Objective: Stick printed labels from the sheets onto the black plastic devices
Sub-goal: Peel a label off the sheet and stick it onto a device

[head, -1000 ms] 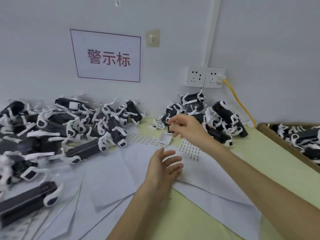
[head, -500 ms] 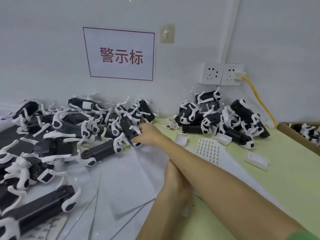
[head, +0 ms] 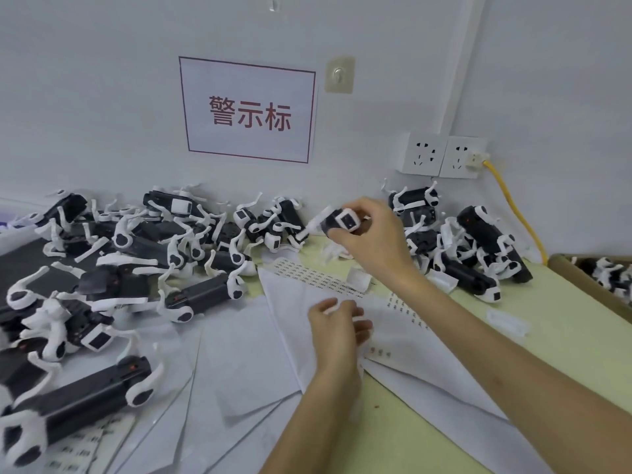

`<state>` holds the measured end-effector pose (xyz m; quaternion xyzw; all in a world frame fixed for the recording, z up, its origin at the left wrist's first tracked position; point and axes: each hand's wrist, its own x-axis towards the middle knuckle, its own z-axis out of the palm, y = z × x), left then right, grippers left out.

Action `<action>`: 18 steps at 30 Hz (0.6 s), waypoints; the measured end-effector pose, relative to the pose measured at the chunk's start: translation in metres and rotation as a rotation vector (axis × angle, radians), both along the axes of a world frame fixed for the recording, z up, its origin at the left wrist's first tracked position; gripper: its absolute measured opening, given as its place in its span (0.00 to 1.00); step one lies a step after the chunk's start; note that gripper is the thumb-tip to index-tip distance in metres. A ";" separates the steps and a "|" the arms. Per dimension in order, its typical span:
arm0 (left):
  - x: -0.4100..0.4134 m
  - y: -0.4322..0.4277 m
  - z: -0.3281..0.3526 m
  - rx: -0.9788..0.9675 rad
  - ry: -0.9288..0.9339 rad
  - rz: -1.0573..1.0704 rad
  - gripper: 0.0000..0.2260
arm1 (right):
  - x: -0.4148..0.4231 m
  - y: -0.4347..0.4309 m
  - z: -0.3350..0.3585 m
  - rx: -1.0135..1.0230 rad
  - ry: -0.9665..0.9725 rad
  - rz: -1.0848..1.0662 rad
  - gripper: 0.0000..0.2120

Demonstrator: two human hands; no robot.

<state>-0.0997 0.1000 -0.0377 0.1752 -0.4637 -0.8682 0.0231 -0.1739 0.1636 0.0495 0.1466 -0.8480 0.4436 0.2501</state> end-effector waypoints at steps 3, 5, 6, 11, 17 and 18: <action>0.003 -0.004 0.003 -0.384 0.128 0.099 0.23 | 0.028 0.030 -0.001 -0.023 0.021 0.020 0.14; 0.004 -0.003 0.005 -0.619 0.237 0.120 0.35 | 0.045 0.047 -0.004 -0.049 0.018 0.066 0.14; 0.005 -0.002 0.005 -0.730 0.300 0.109 0.40 | 0.053 0.054 -0.007 -0.066 0.011 0.099 0.15; 0.011 0.004 0.011 -0.574 0.595 -0.075 0.28 | 0.077 0.076 -0.021 -0.153 -0.059 0.279 0.17; 0.004 -0.008 0.017 -0.061 0.374 -0.100 0.29 | 0.079 0.105 -0.032 -0.134 -0.124 0.377 0.17; 0.002 -0.012 0.016 0.028 0.334 -0.107 0.28 | 0.077 0.108 -0.039 -0.054 -0.119 0.293 0.16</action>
